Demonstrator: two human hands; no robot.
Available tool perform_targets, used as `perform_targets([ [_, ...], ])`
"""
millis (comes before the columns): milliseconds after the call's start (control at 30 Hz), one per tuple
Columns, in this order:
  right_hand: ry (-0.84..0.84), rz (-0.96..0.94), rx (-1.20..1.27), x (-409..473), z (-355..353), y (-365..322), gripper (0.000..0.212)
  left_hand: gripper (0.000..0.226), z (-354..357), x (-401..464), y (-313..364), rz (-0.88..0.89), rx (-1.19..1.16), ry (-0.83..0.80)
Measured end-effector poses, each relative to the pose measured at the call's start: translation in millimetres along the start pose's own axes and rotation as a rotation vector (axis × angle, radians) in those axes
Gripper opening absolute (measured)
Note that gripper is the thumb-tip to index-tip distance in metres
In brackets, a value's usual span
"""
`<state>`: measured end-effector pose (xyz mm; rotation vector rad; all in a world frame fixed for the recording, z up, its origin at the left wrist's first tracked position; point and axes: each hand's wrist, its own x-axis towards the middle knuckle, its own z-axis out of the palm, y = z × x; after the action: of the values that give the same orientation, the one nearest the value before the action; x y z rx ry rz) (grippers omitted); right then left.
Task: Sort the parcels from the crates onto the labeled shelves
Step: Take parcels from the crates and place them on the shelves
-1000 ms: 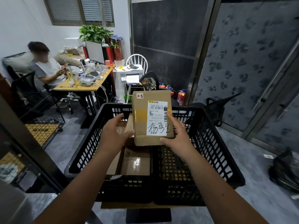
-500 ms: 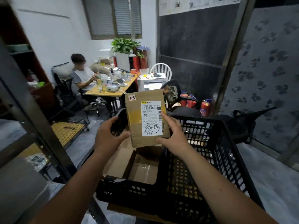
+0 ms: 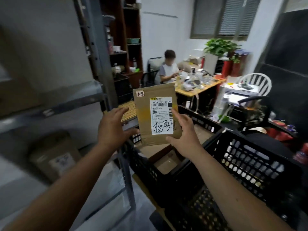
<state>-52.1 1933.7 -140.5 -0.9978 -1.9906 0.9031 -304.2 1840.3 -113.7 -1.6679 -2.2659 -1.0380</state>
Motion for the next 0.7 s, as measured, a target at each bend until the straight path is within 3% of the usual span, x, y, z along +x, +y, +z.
perform_targets([
  [467, -0.341, -0.234, 0.167, -47.4, 104.4, -73.9, 0.102, 0.084, -133.8, -139.0, -46.7, -0.277, 0.31, 0.211],
  [700, -0.51, -0.308, 0.229, -88.5, 163.9, -120.7, 0.099, 0.095, -191.0, -218.4, -67.4, -0.481, 0.348, 0.294],
])
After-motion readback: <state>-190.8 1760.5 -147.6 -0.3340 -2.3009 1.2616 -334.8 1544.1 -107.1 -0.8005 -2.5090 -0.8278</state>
